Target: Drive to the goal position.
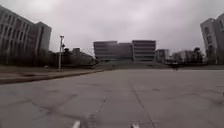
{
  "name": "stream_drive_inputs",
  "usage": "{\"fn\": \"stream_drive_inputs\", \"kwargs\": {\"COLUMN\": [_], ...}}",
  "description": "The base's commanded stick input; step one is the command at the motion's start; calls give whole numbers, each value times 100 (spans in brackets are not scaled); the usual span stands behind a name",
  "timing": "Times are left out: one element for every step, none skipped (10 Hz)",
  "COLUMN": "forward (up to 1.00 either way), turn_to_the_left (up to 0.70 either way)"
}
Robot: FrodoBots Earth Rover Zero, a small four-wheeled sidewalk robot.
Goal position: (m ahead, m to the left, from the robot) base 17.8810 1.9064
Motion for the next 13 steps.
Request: {"fn": "stream_drive_inputs", "kwargs": {"forward": [70, 70, 70, 70, 70, 70, 70, 70, 70, 70, 70, 70, 70], "turn_to_the_left": [0, 0, 0, 0, 0, 0, 0, 0, 0, 0, 0, 0, 0]}}
